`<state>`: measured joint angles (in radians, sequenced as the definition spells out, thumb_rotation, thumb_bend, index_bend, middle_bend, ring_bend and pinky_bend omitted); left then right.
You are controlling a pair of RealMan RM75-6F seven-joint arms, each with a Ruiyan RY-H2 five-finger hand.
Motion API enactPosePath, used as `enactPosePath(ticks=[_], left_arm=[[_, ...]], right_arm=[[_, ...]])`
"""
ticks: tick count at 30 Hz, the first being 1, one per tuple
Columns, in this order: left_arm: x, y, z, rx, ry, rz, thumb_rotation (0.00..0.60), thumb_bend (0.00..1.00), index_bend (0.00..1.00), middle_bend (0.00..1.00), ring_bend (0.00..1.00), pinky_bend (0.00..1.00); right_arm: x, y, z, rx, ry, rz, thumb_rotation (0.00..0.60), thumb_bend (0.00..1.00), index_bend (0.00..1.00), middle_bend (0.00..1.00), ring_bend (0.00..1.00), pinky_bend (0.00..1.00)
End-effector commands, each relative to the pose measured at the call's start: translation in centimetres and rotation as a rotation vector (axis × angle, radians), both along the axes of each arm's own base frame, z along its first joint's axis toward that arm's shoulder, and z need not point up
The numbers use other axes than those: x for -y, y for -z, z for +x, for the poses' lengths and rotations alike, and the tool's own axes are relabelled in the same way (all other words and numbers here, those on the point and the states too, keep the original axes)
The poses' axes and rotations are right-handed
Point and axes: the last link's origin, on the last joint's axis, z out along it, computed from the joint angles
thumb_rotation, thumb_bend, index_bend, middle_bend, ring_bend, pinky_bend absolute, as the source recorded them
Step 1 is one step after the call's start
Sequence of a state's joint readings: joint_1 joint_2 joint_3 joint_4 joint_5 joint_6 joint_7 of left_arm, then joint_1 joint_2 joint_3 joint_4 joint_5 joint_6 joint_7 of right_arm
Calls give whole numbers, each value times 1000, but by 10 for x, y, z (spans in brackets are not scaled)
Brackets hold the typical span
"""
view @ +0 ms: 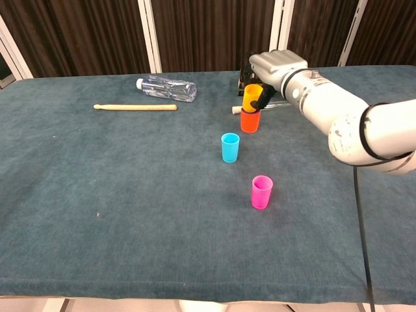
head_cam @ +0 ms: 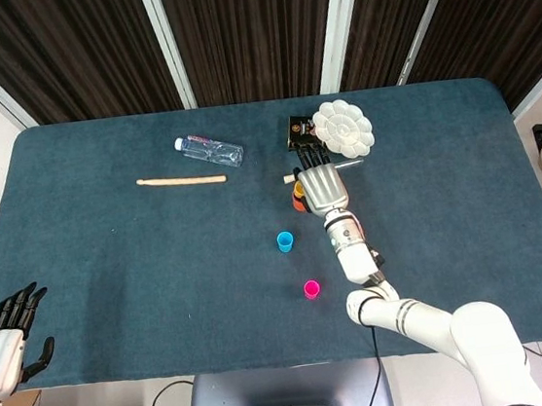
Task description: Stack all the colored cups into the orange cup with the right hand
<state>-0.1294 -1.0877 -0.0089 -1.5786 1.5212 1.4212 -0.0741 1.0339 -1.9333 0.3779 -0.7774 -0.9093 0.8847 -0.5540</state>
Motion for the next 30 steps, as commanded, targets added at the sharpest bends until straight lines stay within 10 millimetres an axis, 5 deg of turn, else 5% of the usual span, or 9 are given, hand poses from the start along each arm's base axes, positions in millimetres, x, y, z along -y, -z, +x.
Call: enactPosePath(ticks=[1,10,20,30], left_arm=[[0,0,0,1,1,-2,600,459,0,0,0,102],[0,-1,0,5,4,1,600,458,0,0,0,104],[3,1,4,8,22,-4,600,459,0,0,0,109],[6,4,6,3,39,-22,600,459,0,0,0,111]], right_arm=[[-1,3,-2,-8,7,9,600,462,565,68,0,0],[-16,-10,3,60,-59,47,600,462,60,0,0,0],[-81,-27,-6,25,-160,230,600,462,220,0,0,0],[-84,3,-3,-34,-129,273,600,462,282,0,0,0]])
